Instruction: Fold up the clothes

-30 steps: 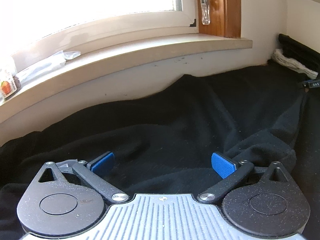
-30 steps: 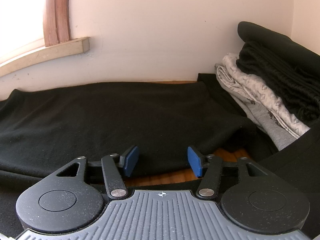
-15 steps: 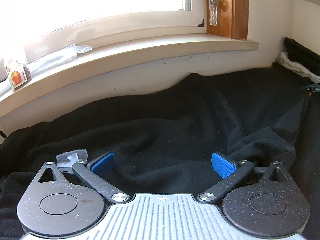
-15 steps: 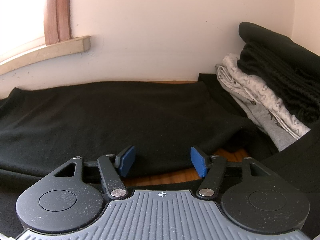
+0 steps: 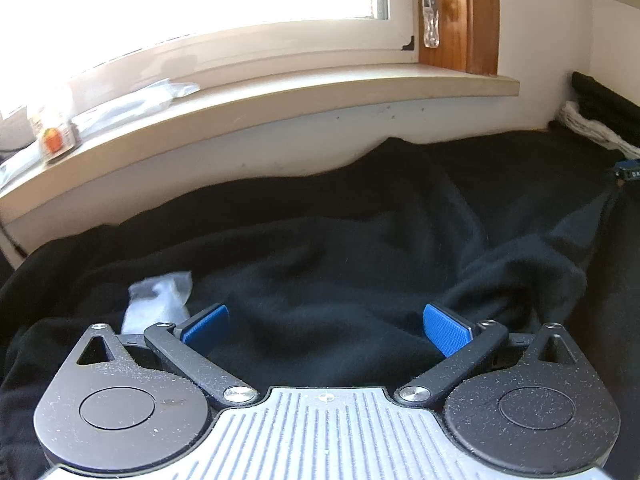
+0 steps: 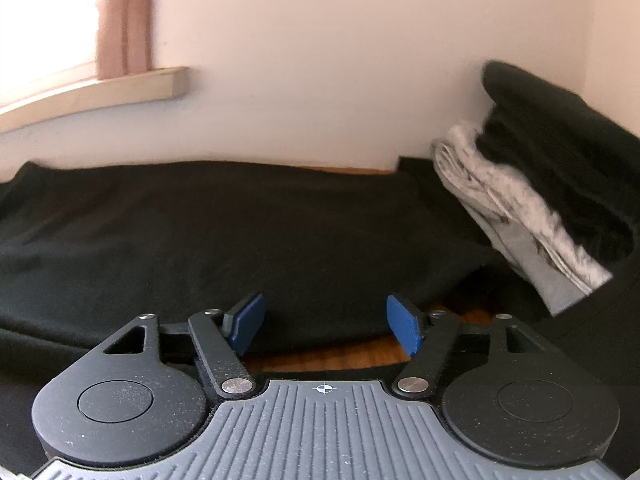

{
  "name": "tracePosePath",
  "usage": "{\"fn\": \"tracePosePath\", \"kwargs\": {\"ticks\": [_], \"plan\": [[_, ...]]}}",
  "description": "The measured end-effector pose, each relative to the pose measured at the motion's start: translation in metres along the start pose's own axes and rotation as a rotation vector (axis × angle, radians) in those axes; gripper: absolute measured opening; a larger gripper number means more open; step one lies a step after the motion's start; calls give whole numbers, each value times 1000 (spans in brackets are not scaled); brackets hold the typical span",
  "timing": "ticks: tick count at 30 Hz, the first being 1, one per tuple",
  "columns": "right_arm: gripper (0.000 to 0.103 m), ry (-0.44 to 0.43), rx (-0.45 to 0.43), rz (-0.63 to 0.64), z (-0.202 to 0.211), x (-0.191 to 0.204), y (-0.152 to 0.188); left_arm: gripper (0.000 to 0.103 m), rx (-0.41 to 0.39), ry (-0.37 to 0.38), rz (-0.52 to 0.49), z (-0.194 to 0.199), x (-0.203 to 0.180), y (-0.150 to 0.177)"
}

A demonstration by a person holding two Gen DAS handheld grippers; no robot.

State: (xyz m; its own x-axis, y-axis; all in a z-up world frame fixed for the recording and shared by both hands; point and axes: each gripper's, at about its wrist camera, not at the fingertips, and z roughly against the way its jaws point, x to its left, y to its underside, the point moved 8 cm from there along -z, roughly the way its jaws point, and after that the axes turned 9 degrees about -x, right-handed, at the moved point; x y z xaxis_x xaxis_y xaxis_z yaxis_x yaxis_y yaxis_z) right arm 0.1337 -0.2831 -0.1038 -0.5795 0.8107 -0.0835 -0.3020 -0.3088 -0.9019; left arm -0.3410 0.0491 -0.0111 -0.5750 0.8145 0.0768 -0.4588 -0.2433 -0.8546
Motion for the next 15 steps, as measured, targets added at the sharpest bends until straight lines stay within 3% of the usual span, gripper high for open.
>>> {"fn": "tracePosePath", "kwargs": {"ticks": [8,15], "plan": [[67,-225,-71,99,17,111,-36,103,6,-97,22,45,57,25],[67,-435,-135,199,34,218,-67,103,-36,-135,131,74,105,28]]}}
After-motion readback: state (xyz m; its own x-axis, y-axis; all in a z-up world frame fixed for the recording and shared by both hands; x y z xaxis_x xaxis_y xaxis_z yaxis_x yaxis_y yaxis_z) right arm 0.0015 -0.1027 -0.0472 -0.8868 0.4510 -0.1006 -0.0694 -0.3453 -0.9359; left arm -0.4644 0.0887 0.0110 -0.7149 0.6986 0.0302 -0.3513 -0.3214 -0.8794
